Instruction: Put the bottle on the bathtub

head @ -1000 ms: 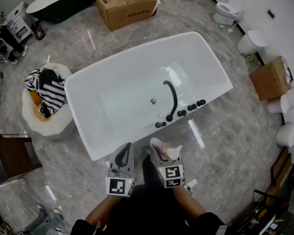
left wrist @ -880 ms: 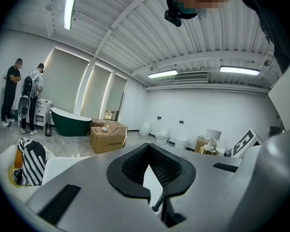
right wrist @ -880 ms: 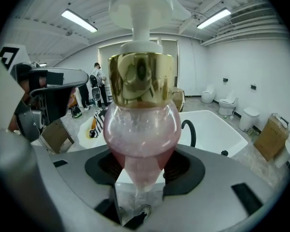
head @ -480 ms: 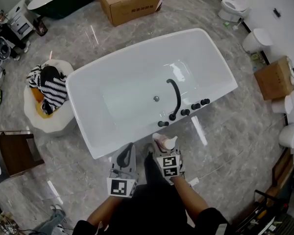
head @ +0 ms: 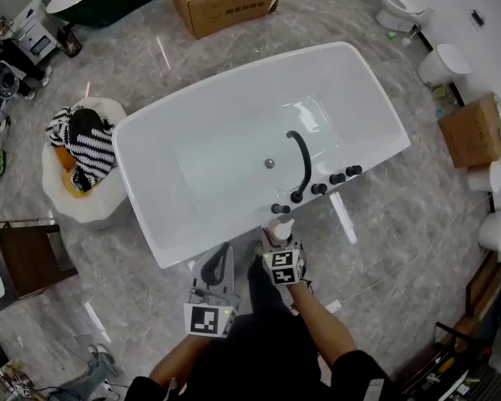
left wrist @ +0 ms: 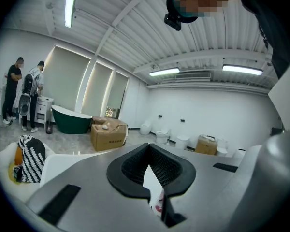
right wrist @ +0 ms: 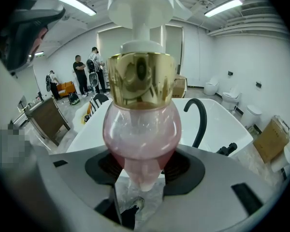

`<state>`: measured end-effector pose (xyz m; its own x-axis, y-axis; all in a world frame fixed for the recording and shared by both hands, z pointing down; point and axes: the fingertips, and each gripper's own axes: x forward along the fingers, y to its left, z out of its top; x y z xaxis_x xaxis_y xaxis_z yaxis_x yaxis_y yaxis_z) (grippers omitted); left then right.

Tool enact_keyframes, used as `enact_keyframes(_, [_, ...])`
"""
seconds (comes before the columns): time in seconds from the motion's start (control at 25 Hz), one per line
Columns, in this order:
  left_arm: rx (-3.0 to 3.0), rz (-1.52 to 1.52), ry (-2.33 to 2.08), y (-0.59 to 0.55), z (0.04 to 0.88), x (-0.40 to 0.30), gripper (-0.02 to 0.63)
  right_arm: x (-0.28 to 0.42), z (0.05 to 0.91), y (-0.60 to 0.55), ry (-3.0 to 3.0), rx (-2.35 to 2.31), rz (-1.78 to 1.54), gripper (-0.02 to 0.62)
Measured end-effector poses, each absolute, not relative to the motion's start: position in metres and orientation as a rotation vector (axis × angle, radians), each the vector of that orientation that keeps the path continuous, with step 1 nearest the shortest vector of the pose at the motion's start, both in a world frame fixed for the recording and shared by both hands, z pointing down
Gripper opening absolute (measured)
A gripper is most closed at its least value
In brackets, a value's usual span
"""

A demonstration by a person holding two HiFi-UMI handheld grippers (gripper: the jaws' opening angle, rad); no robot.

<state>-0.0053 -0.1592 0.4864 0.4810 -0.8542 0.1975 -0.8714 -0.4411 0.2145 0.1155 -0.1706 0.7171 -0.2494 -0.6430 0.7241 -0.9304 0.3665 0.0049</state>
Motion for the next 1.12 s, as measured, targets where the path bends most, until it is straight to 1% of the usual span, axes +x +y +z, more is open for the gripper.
enact_keyframes(1.12, [2.392, 0.126, -1.473, -0.176, 0.505, 0.003, 0.014, 0.124, 0.848, -0.207, -1.896, 1.338, 0.609, 0.222])
